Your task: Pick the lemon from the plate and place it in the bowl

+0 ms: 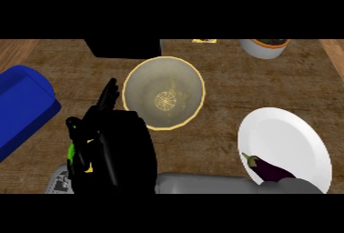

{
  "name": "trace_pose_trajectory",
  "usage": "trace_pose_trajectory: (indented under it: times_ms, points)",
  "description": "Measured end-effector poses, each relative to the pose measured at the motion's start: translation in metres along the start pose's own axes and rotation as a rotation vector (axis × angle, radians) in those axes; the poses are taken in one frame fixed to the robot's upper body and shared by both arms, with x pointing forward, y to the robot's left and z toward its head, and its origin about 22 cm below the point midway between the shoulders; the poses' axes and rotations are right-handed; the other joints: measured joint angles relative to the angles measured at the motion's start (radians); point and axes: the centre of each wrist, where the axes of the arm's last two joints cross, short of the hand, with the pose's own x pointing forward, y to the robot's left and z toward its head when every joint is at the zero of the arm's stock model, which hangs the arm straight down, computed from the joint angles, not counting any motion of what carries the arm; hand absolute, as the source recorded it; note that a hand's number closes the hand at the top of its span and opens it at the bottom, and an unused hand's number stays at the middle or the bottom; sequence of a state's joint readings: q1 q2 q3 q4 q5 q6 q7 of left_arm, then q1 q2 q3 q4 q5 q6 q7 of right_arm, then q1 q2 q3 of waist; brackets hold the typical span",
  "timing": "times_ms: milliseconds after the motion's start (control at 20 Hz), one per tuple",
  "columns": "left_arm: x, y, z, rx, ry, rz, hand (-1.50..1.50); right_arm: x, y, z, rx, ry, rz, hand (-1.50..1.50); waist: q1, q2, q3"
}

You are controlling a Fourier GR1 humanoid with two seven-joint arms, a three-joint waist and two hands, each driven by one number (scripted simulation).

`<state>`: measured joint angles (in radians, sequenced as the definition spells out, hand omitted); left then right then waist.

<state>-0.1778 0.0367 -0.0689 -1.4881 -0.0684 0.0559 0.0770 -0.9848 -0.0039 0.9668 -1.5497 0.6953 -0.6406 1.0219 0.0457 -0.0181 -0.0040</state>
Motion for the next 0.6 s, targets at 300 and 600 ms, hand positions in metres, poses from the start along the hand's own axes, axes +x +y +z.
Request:
trace_pose_trajectory:
  times_ms: [300,600]
  points:
    - [0.004,-0.003,-0.001,0.001,-0.007,-0.004,0.0,0.042,-0.018,-0.033,-0.068,-0.033,0.077,1.5,-0.001,0.003,0.0]
    - [0.008,0.001,-0.003,0.001,-0.013,-0.004,0.0,0.062,-0.028,-0.075,-0.139,0.019,0.123,1.5,0.001,0.011,0.0]
